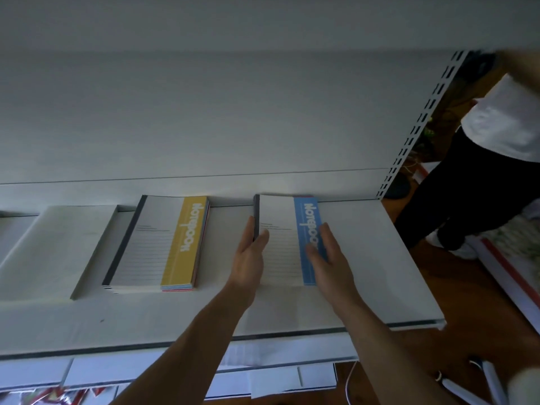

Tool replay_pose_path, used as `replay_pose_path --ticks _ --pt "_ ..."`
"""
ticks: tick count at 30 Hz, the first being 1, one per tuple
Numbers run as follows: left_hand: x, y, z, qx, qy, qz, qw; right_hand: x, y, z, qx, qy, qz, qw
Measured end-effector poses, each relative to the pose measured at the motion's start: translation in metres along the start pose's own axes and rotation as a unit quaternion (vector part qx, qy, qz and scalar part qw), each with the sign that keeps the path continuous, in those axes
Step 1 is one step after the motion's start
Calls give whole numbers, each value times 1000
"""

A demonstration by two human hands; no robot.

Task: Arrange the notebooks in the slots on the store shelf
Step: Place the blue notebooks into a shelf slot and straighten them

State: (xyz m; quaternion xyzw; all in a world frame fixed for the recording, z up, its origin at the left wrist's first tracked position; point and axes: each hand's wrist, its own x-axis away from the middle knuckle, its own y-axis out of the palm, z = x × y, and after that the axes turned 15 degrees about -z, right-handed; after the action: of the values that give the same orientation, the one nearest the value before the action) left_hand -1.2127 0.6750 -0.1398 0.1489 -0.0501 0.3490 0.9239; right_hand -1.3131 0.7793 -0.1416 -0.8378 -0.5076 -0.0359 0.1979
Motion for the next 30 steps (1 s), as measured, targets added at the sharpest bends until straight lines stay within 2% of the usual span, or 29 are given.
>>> replay_pose_path --ticks 6,10,14,20,23,25,28,30 --pt "-9 -1 3 -77 3 -27 997 -17 -7 5 44 13 -8 999" --pt "-8 0 1 -72 6 -27 997 -13 -7 0 45 5 -20 999" --pt "-6 2 4 -47 -22 -21 998 -12 -8 -1 46 -3 -29 999" --pt "3 6 26 -98 -83 -18 992 -1 -20 -19 53 29 -72 996" --pt "11 0 37 -152 -49 1 987 -2 -31 -31 154 -5 14 988" --pt "22 -10 43 -156 -26 -6 987 -5 -29 -44 240 -33 51 969" --pt "51 -38 57 -220 -28 -18 975 -15 -3 -64 338 -44 16 940" --pt "78 -67 70 -363 -53 6 930 -21 29 -84 381 -67 -12 922"
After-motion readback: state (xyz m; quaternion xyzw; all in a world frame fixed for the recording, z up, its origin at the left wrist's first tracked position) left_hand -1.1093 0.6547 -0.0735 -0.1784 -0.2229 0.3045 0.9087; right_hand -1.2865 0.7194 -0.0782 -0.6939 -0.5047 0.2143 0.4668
